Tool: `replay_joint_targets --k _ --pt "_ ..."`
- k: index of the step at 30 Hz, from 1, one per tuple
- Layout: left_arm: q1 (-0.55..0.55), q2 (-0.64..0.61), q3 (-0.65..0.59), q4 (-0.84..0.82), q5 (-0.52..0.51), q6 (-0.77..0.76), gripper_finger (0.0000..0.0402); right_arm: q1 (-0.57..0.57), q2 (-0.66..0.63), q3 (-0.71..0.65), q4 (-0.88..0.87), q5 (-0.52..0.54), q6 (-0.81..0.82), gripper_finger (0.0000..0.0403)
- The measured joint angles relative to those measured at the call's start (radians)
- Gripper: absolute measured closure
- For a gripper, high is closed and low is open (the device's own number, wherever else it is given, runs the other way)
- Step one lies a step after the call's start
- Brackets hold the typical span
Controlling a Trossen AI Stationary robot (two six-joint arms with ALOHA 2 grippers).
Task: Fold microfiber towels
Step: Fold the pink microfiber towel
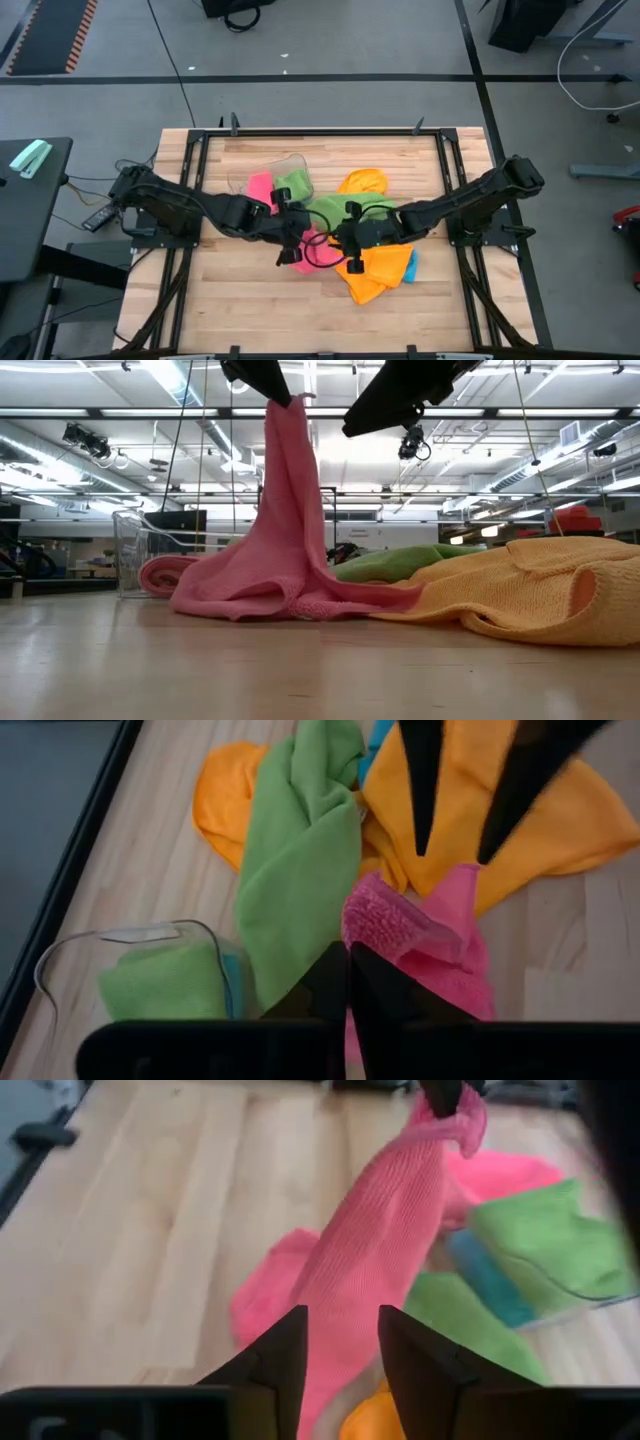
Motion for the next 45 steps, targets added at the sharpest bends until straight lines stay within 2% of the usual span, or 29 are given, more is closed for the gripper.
replay_joint_targets --k 4,9,13,17,24,31,36,40,45 --pt "0.013 -0.001 0.0 0.002 0.0 -0.001 0.0395 0.026 0.0 -0.035 0.088 0.123 0.026 0.0225" --pt "0.029 -0.001 0.0 0.002 0.0 -0.015 0.0378 0.032 0.015 -0.048 0.201 0.17 0.022 0.0196" --pt "0.03 -0.001 0.0 0.003 -0.001 -0.012 0.0383 0.033 0.086 -0.048 0.302 0.184 -0.025 0.0194" --pt "0.029 -0.001 0.0 0.002 0.0 -0.011 0.0394 0.033 0.153 -0.046 0.358 0.247 -0.041 0.0194" --pt "0.028 -0.001 0.0 0.0 -0.001 -0.011 0.0375 0.03 0.22 -0.03 0.346 0.321 0.012 0.0194" --pt "0.026 0.004 0.001 0.001 0.011 0.031 0.0394 0.03 0.161 -0.014 0.368 0.324 -0.083 0.0194" --pt "0.015 0.005 0.0 0.009 0.015 0.034 0.0382 0.019 0.111 -0.004 0.36 0.317 -0.132 0.0194" --pt "0.004 0.005 0.0 0.011 0.015 0.043 0.0379 -0.006 0.095 -0.003 0.352 0.247 -0.11 0.0198" --pt "0.003 0.005 0.0 0.017 0.015 0.06 0.0394 -0.043 0.095 -0.003 0.354 0.135 -0.049 0.0223"
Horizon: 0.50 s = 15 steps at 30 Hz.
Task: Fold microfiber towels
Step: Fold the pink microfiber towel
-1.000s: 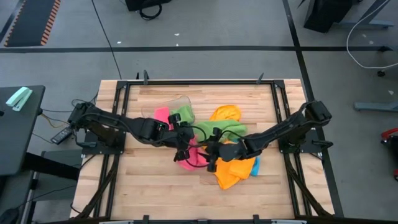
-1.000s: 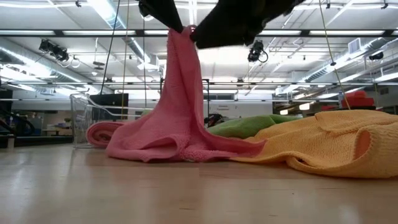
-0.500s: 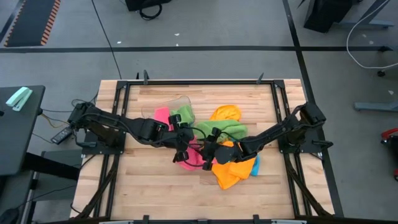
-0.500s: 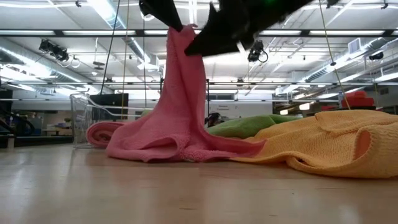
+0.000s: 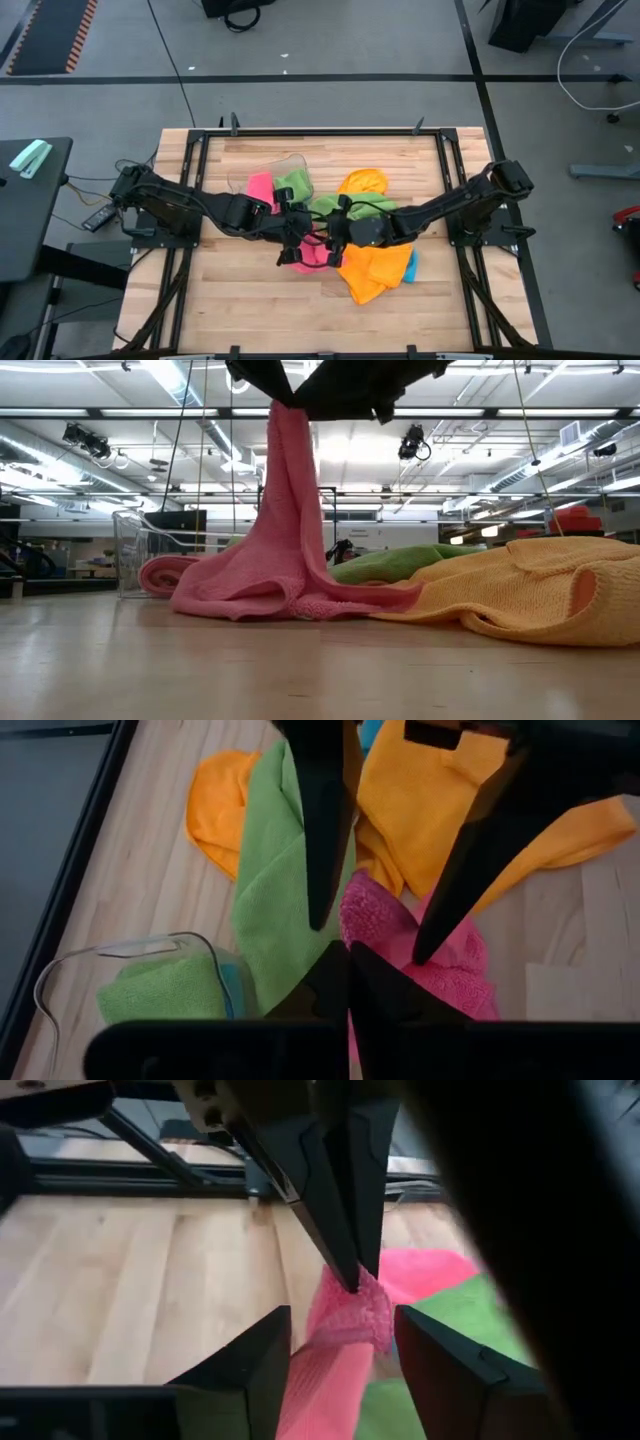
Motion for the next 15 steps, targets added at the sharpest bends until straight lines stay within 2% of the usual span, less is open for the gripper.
replay_joint_targets --k 4,15 --pt "-0.004 0.0 0.0 0.001 0.0 0.001 0.0383 -0.021 0.0 0.0 -0.002 -0.049 0.027 0.0255" --pt "-0.011 0.0 0.0 -0.026 0.011 0.003 0.0388 -0.021 -0.011 0.0 0.0 -0.052 0.022 0.0332"
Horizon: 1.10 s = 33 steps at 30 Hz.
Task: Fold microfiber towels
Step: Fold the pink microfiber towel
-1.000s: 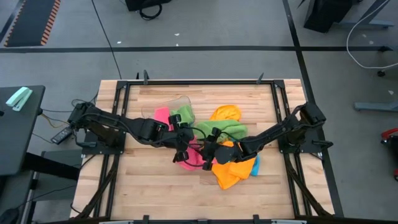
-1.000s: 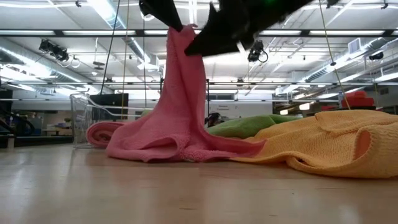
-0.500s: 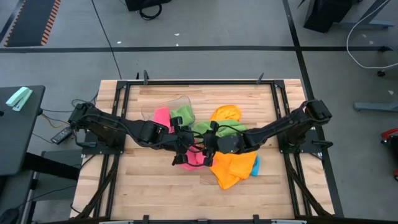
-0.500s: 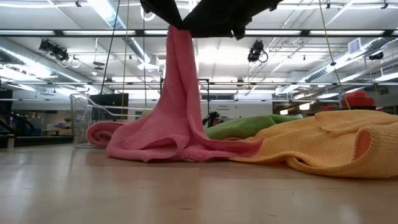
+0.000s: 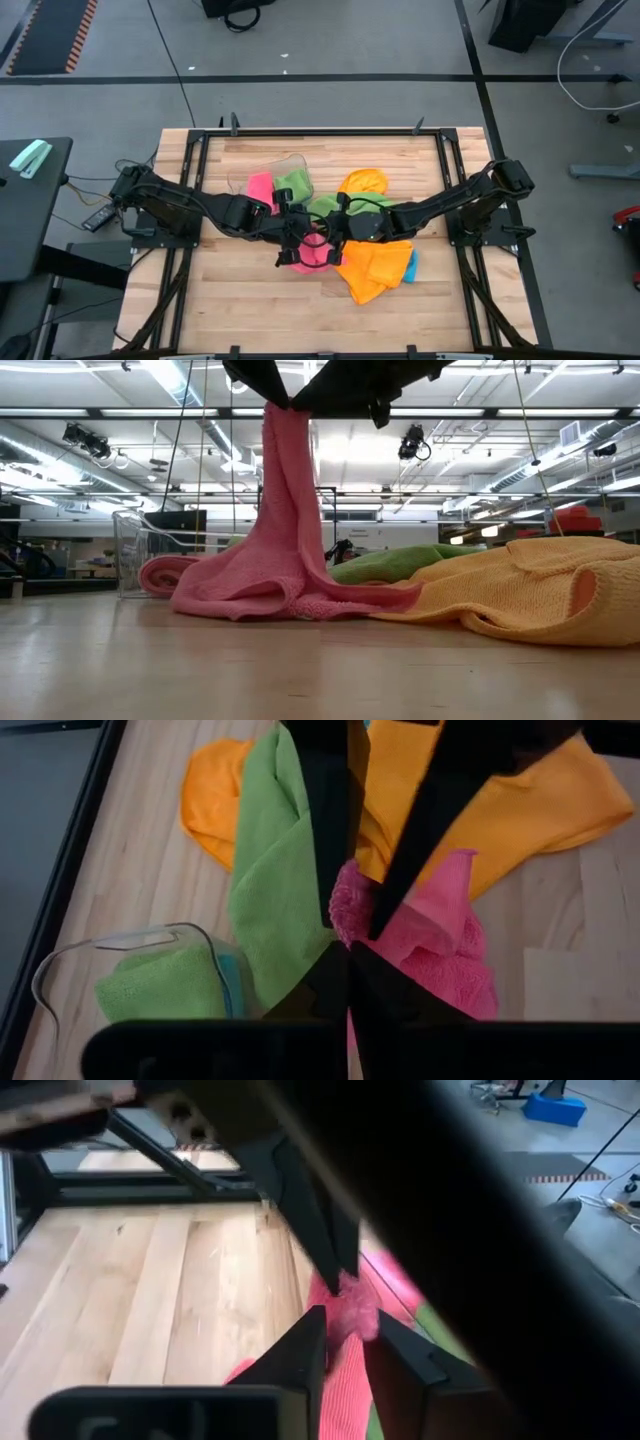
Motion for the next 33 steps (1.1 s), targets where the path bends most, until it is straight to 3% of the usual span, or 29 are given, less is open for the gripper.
replay_joint_targets --k 4,11,18,22,28,33 --pt "0.0 0.0 0.0 0.0 0.0 0.0 0.0377 0.0 -0.005 0.0 -0.004 0.0 -0.007 0.0345" --pt "-0.005 0.0 0.0 0.012 0.034 0.03 0.0394 -0.004 -0.005 0.0 -0.01 -0.012 -0.021 0.036" --pt "-0.005 0.0 0.0 0.008 0.035 0.035 0.0365 -0.004 -0.011 0.0 -0.025 -0.032 -0.052 0.0361" --pt "-0.005 0.0 0.0 0.02 0.035 0.035 0.0389 -0.006 -0.012 0.0 -0.031 -0.052 -0.048 0.0361" --pt "-0.005 0.0 0.0 0.028 0.035 0.035 0.0384 -0.006 -0.011 0.0 -0.043 -0.07 -0.051 0.0338" --pt "-0.012 0.004 0.0 -0.043 0.071 -0.005 0.0389 -0.011 -0.011 0.0 -0.192 -0.092 0.029 0.0312"
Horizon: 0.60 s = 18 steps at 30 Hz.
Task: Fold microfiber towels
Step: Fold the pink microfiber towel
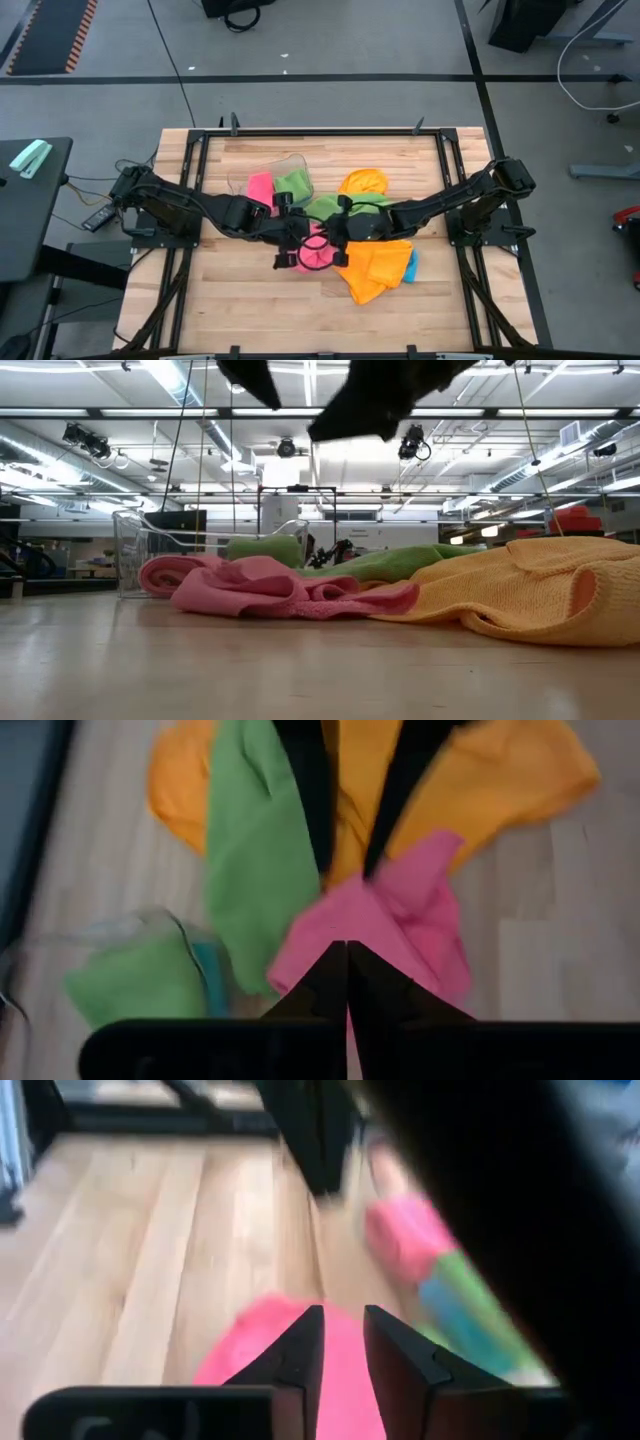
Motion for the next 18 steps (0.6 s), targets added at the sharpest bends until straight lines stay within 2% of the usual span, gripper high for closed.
replay_joint_targets --k 5,12,15,18 --pt "-0.045 0.015 -0.11 0.024 0.022 -0.014 0.038 0.013 0.044 -0.015 -0.08 -0.062 0.03 0.0273" --pt "-0.093 0.013 -0.285 0.243 0.02 0.077 0.0326 0.047 0.043 -0.042 -0.004 -0.069 -0.045 0.0225" --pt "-0.102 0.013 -0.335 0.281 0.02 0.113 0.0302 0.048 0.042 -0.041 -0.001 -0.067 -0.05 0.0214" --pt "-0.114 0.013 -0.384 0.324 0.013 0.211 0.0283 0.048 0.042 -0.041 0.002 -0.067 -0.043 0.021"
